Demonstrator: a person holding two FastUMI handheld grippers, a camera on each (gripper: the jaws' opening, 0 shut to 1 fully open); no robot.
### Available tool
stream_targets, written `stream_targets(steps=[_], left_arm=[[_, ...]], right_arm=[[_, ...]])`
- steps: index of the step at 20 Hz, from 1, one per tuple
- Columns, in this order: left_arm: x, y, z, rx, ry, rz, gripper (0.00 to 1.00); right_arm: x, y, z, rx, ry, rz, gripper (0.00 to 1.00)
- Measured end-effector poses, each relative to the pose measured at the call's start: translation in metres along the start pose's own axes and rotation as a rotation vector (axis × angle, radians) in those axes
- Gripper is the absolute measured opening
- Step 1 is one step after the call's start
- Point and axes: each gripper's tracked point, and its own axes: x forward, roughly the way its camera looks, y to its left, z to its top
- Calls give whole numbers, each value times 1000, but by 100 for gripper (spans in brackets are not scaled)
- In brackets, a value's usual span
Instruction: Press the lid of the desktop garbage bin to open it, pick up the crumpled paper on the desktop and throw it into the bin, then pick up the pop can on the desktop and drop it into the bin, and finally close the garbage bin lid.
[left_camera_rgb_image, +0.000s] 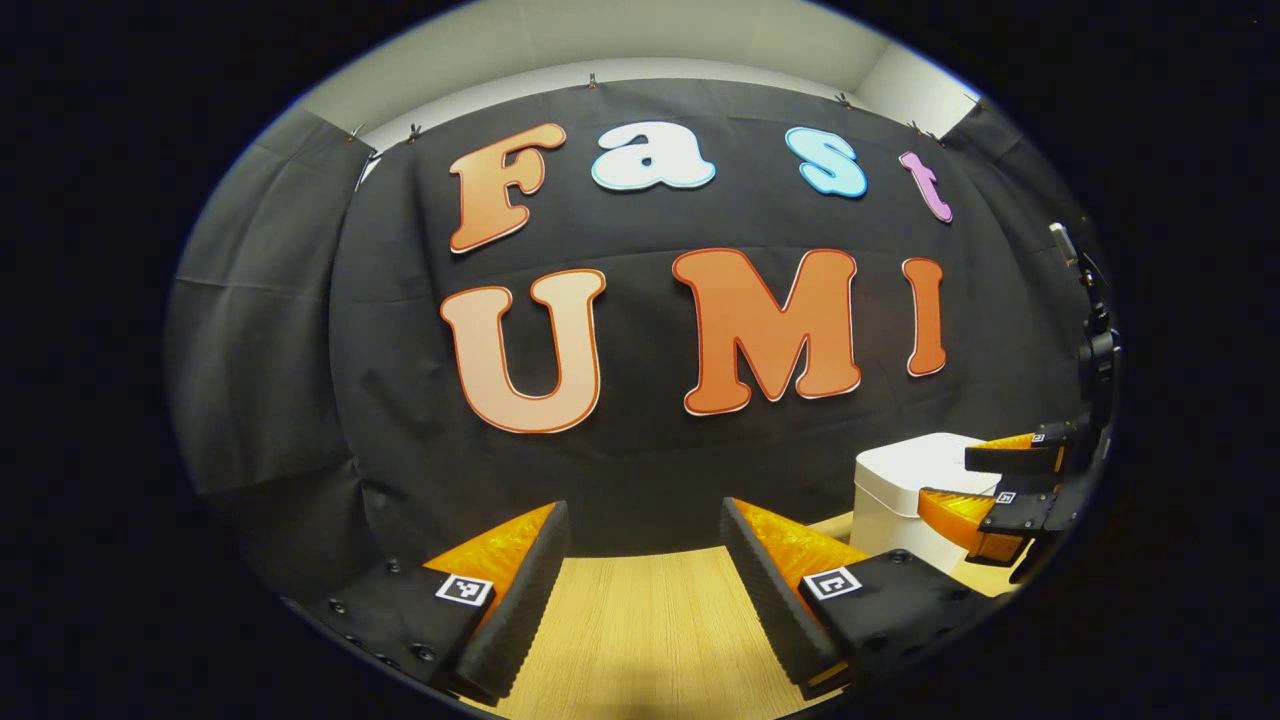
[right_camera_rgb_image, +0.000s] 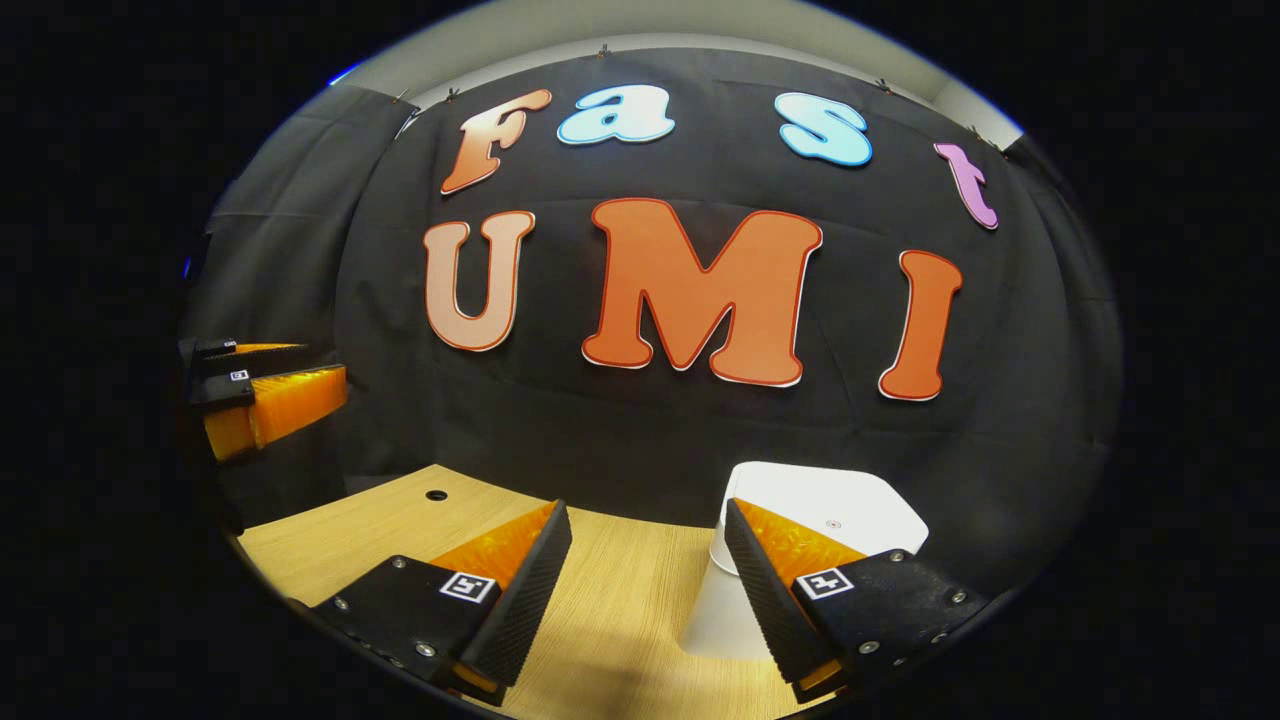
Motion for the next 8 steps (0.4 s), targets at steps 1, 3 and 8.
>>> stream_targets(steps=[1, 3, 8], left_arm=[[0, 1, 0, 0, -1, 2, 97], [0, 3, 0, -2, -1, 4, 97], [2, 7, 0, 0, -7, 8, 97]], right_arm=[[0, 0, 0, 0, -2, 0, 93], [0, 1, 2, 4, -10, 2, 93], [1, 4, 4, 6, -18, 6, 93]])
